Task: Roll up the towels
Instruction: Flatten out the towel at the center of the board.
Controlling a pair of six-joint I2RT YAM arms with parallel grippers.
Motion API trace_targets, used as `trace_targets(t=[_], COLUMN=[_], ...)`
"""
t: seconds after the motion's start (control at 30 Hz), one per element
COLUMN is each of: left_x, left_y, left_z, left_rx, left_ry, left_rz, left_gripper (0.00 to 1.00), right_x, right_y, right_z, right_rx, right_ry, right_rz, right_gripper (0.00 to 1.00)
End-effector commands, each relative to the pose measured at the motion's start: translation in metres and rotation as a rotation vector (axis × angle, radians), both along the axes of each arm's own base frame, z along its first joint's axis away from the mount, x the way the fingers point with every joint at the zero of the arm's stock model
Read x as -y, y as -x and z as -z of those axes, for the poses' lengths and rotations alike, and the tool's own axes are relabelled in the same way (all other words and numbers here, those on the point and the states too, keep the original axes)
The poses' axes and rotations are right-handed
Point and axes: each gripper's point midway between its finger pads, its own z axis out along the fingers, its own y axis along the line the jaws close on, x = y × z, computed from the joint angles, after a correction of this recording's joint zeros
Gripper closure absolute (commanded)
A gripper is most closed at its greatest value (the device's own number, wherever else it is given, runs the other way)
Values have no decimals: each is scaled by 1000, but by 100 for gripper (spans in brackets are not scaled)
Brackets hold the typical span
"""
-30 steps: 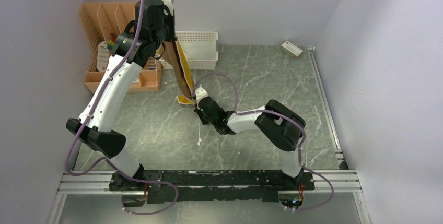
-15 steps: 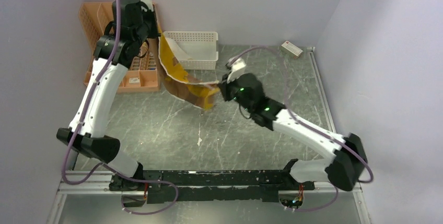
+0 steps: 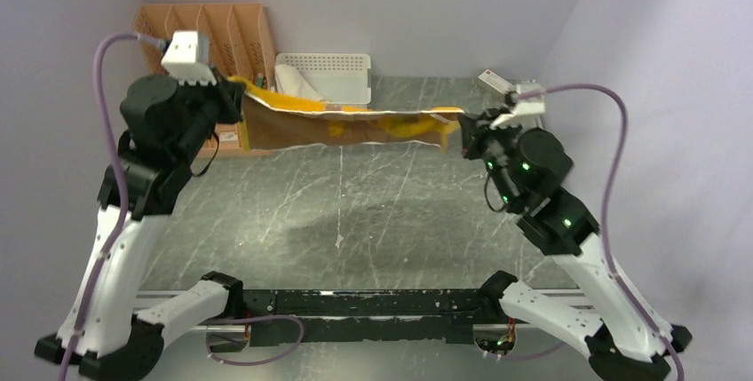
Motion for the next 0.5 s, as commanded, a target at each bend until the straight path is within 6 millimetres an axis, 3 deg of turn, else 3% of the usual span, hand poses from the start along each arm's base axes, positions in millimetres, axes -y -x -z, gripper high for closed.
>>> trace_targets(t=[0.0,0.17,0.3,0.47], left_x=[4,7,3,-4], left_y=[33,72,88,93], left_z=[38,90,144,214], left_rx=[-64,-168,-306,-491], left_ry=[87,194,232,257], left_rz=[49,88,45,-58], left_gripper=[93,93,93,93], right_x=[41,41,32,23], right_y=[35,58,50,39], right_z=[7,30,64,109], right_rx=[-51,-101,-202,-274], right_ry=[-45,-47,-16,-38], right_rz=[75,-4,3,35], right_gripper=[100,100,100,100])
